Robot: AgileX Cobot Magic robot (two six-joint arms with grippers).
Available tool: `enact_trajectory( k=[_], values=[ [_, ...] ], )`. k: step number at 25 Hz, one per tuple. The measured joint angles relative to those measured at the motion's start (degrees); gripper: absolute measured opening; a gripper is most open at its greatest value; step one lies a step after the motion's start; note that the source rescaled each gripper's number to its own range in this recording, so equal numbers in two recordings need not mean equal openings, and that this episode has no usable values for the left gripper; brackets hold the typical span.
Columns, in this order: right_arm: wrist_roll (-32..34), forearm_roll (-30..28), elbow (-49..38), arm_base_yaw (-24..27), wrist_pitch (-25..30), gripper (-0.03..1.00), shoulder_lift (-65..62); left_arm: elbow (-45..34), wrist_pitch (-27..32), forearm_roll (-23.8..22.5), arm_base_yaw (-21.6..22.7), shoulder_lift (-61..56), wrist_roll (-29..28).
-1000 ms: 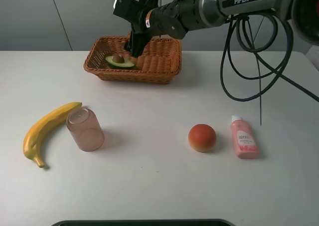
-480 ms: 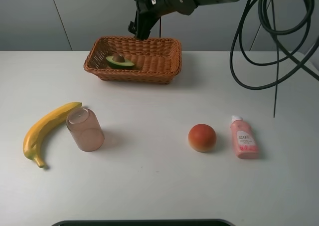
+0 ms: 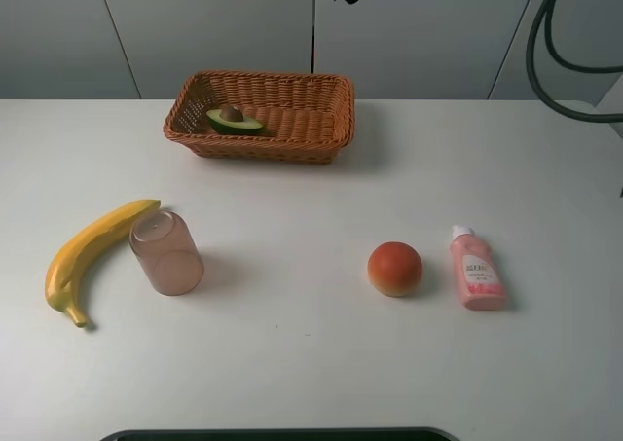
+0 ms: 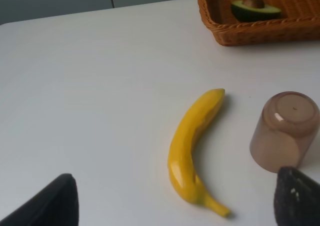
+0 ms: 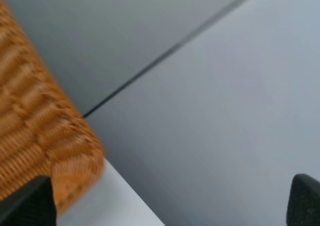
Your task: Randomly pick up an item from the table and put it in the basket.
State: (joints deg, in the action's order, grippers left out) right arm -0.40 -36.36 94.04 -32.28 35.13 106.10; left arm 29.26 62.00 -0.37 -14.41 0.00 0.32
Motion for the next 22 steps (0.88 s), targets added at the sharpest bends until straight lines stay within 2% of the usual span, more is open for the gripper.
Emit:
enact_trajectory(
  k=[4, 15, 22],
  values=[
    [3.1, -1.6, 0.0, 2.0, 7.3, 1.0, -6.8, 0.0, 0.0, 0.0, 0.0, 0.0, 0.0],
    [3.1, -1.8, 0.0, 7.1, 24.0, 1.0, -25.0, 0.0, 0.0, 0.0, 0.0, 0.0, 0.0],
    [1.4, -1.4, 0.0, 7.1, 29.7, 1.0, -37.7, 0.0, 0.0, 0.0, 0.0, 0.0, 0.0]
  ],
)
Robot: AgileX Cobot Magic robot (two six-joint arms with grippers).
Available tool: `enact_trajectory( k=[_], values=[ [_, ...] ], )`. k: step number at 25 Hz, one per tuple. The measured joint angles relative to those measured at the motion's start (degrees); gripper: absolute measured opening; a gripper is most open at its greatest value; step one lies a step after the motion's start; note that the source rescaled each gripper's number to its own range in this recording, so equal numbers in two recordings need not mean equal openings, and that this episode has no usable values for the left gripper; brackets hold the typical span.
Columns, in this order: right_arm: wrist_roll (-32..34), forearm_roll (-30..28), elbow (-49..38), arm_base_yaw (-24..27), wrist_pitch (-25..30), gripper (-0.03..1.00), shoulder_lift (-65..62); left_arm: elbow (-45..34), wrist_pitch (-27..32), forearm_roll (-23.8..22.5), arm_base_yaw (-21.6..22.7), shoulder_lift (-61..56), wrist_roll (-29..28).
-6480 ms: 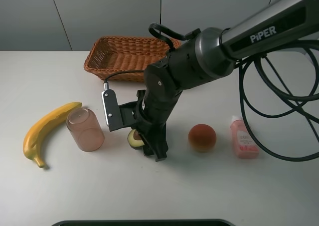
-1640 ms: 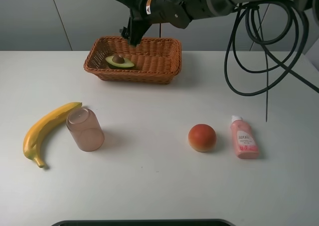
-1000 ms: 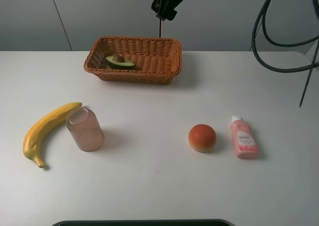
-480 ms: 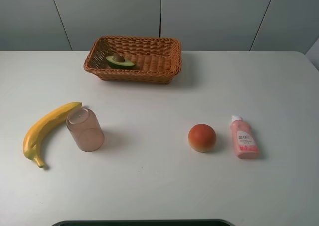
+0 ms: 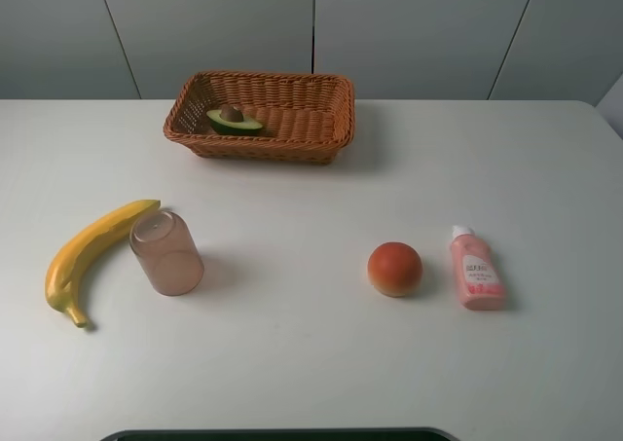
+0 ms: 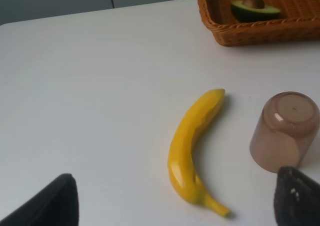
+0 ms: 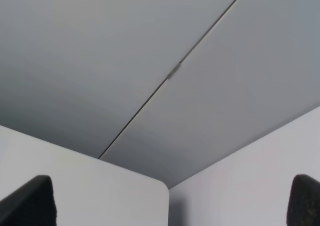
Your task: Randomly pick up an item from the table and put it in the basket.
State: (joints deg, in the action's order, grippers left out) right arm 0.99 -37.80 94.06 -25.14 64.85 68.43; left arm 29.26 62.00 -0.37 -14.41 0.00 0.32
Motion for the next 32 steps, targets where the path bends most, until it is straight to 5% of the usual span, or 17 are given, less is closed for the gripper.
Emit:
enact_trajectory(
  k=[3, 10, 13, 16, 24, 26, 32],
  values=[
    [-0.1, -1.5, 0.0, 0.0, 0.9, 1.0, -5.7, 0.0, 0.0, 0.0, 0.0, 0.0, 0.0],
    [3.9, -19.9, 0.4, 0.0, 4.8, 1.0, -13.6, 0.0, 0.0, 0.0, 0.0, 0.0, 0.0],
    [4.6, -23.2, 0.4, 0.0, 4.8, 1.0, -15.7, 0.0, 0.0, 0.0, 0.0, 0.0, -0.3],
    [4.8, -21.8, 0.4, 0.0, 4.9, 1.0, -17.6, 0.0, 0.0, 0.0, 0.0, 0.0, -0.3],
    [0.9, -2.8, 0.5, 0.0, 2.0, 0.97, -12.8, 0.0, 0.0, 0.0, 0.0, 0.0, 0.0],
    [0.3, -1.5, 0.5, 0.0, 0.8, 0.84, -9.7, 0.0, 0.0, 0.0, 0.0, 0.0, -0.3],
    [3.3, 3.5, 0.5, 0.2, -5.6, 0.1, -4.9, 0.0, 0.0, 0.0, 0.0, 0.0, -0.3]
  ],
)
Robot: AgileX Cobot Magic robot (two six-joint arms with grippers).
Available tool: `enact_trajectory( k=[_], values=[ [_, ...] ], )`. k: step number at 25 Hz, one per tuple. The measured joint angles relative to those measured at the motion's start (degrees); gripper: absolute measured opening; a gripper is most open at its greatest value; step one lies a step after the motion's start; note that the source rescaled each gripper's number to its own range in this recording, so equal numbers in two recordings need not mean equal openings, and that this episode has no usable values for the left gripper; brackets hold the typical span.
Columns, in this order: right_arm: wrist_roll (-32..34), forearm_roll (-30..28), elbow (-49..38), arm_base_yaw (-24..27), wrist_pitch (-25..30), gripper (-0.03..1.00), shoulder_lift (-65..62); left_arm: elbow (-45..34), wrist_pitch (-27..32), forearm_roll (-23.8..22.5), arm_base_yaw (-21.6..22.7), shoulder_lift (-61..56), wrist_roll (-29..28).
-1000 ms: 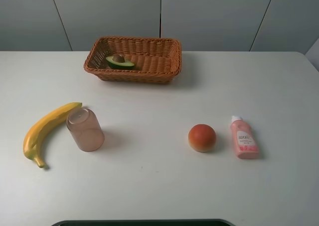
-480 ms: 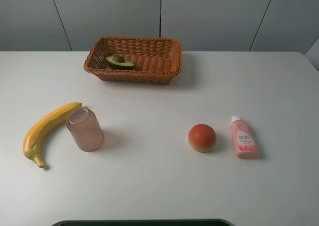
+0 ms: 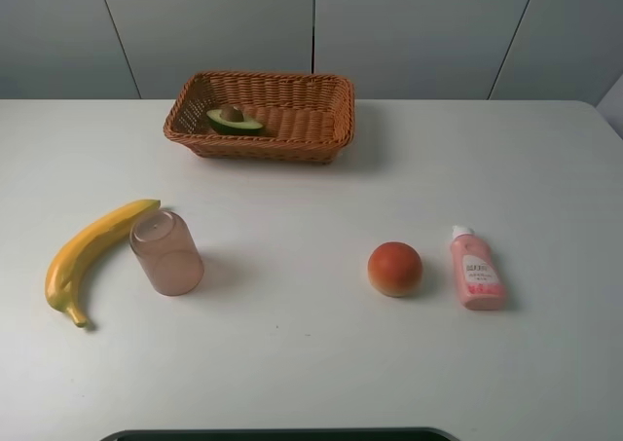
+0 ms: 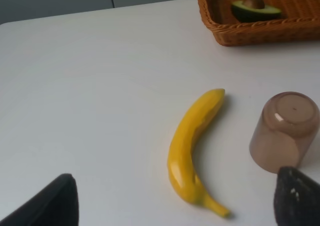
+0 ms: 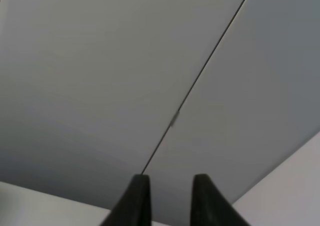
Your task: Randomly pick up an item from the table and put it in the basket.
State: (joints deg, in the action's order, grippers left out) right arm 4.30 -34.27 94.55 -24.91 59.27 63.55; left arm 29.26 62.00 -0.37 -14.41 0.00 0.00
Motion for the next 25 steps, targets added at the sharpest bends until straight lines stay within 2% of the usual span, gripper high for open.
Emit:
enact_trajectory(
  k=[2, 4, 10, 19, 25],
  values=[
    [0.4, 1.5, 0.0, 1.5, -0.9, 0.02, 0.0, 0.0, 0.0, 0.0, 0.0, 0.0, 0.0],
    [-0.5, 5.1, 0.0, 4.0, -1.6, 0.0, 0.0, 0.0, 0.0, 0.0, 0.0, 0.0, 0.0],
    [-6.7, 15.7, 0.0, 12.8, -2.1, 0.0, 0.1, 0.0, 0.0, 0.0, 0.0, 0.0, 0.0],
    [-13.4, 27.3, 0.0, 26.0, -2.4, 0.01, 0.1, 0.0, 0.0, 0.0, 0.0, 0.0, 0.0],
    [-16.4, 28.9, 0.0, 26.7, 0.3, 0.03, -1.4, 0.0, 0.0, 0.0, 0.0, 0.0, 0.0]
  ],
)
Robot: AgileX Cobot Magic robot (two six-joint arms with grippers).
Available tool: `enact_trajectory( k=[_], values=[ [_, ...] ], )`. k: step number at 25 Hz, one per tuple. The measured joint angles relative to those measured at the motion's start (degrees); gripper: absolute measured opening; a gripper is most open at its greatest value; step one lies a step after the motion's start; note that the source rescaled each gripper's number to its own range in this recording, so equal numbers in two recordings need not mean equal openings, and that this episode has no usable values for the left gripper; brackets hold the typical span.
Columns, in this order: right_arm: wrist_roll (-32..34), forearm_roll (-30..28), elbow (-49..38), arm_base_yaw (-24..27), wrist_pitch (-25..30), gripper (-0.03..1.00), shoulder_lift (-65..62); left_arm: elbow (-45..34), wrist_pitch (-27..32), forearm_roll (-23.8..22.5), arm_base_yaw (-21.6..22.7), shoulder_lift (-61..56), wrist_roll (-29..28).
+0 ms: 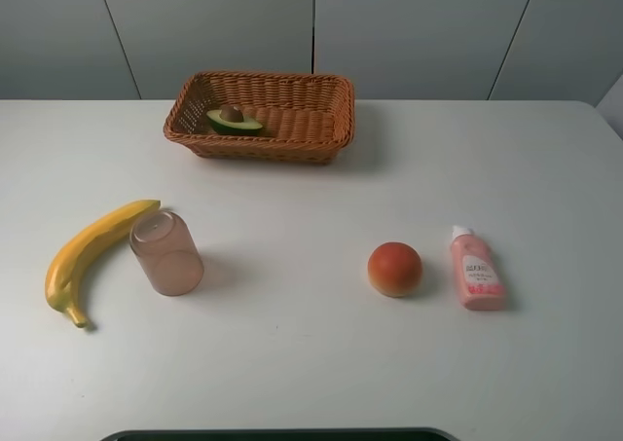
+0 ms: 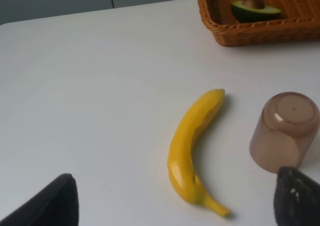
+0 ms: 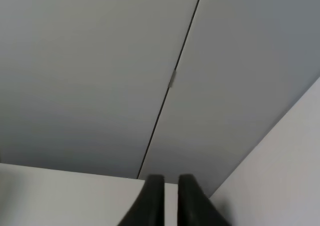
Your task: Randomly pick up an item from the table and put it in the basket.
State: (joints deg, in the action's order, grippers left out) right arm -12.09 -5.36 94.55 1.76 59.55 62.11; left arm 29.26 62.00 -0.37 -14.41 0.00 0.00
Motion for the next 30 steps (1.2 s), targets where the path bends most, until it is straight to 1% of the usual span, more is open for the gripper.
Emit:
enact_trajectory(
  k=[1, 2, 3, 4, 7, 9, 10, 11, 13, 15, 17, 20, 23, 30],
  values=[
    [-0.3, -0.8, 0.0, 0.0, 0.3, 0.06, -0.7, 0.0, 0.0, 0.0, 0.0, 0.0, 0.0],
    [-0.4, -2.4, 0.0, 0.0, 0.8, 0.11, -1.3, 0.0, 0.0, 0.0, 0.0, 0.0, 0.0],
    [-0.6, -3.3, 0.0, 0.0, 1.3, 0.17, -1.7, 0.0, 0.0, 0.0, 0.0, 0.0, 0.0],
    [-0.6, -4.2, 0.0, 0.0, 1.6, 0.25, -2.3, 0.0, 0.0, 0.0, 0.0, 0.0, 0.0],
    [-1.7, -5.0, -2.6, 0.0, 1.8, 0.56, -4.5, 0.0, 0.0, 0.0, 0.0, 0.0, 0.0],
    [-2.1, -5.2, -6.4, 0.0, 1.8, 0.84, -6.3, 0.0, 0.0, 0.0, 0.0, 0.0, 0.0],
    [-2.3, -5.3, -9.1, 0.0, 1.6, 0.92, -7.5, 0.0, 0.0, 0.0, 0.0, 0.0, 0.0],
    [-2.3, -5.3, -11.7, 0.0, 1.0, 0.96, -8.6, 0.0, 0.0, 0.0, 0.0, 0.0, 0.0],
    [-2.5, -3.8, -18.7, 0.0, -1.5, 0.99, -11.9, 0.0, 0.0, 0.0, 0.0, 0.0, 0.0],
    [-3.0, -1.5, -25.7, 0.0, -4.7, 1.0, -15.0, 0.0, 0.0, 0.0, 0.0, 0.0, 0.0],
    [-3.1, 0.5, -31.4, 0.0, -6.5, 1.0, -18.0, 0.0, 0.0, 0.0, 0.0, 0.0, 0.0],
    [-1.7, 1.8, -39.7, 0.0, -9.2, 1.0, -22.7, 0.0, 0.0, 0.0, 0.0, 0.0, 0.0],
    [0.0, 1.9, -45.4, 0.0, -10.4, 1.0, -27.1, 0.0, 0.0, 0.0, 0.0, 0.0, 0.0],
    [3.1, 3.4, -52.6, 0.0, -10.4, 1.0, -38.7, 0.0, 0.0, 0.0, 0.0, 0.0, 0.0]
  ],
)
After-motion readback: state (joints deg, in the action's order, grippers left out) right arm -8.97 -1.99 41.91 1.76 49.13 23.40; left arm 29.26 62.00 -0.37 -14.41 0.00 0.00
